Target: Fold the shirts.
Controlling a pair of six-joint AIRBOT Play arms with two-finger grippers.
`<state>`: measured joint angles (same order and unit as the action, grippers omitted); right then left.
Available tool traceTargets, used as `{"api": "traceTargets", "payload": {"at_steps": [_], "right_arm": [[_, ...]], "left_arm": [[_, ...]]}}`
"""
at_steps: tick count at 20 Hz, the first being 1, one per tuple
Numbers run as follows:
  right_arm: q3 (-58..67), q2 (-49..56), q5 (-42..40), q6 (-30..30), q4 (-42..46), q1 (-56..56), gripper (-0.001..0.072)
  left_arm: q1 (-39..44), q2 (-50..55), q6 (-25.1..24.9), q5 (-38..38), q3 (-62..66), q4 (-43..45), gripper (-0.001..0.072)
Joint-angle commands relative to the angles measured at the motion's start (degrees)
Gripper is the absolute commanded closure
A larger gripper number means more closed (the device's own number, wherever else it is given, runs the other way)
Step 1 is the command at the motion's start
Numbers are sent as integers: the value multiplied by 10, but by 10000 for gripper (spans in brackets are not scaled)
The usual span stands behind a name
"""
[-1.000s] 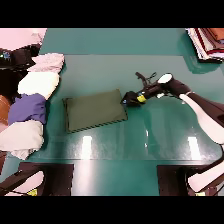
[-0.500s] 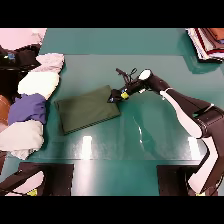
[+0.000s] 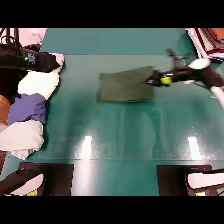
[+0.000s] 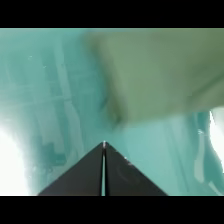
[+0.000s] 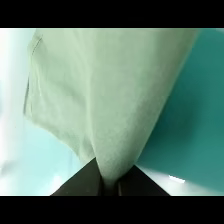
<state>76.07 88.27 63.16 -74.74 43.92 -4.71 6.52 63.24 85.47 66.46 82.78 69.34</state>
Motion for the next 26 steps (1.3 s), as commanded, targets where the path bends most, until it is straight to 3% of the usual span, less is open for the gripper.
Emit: {"api": "traceTargets", "payload": {"at_steps": [1,9,12,16,19,22,24,26], "right_arm": [[-82,-108,-9,-24,74,180,697],[-261,-251,-88,-30,73,542,697],[-291,-257,-66,-30,77,578,697],[-294,-257,-19,-31,147,533,685],[-264,-257,42,-34,262,518,230],[-193,-257,119,-84,371,549,201],[-149,-257,149,-94,320,565,200],[-128,-261,155,-92,213,546,201]], "left_arm": [[10,0,2,-10,0,-2,684],[10,0,31,-48,0,-4,685],[10,0,31,-52,0,-4,684],[10,0,30,-52,0,-4,684],[10,0,27,-50,0,-4,683],[10,0,26,-49,0,-4,683],[10,0,26,-51,0,-4,683],[10,0,26,-64,0,-3,683]]}}
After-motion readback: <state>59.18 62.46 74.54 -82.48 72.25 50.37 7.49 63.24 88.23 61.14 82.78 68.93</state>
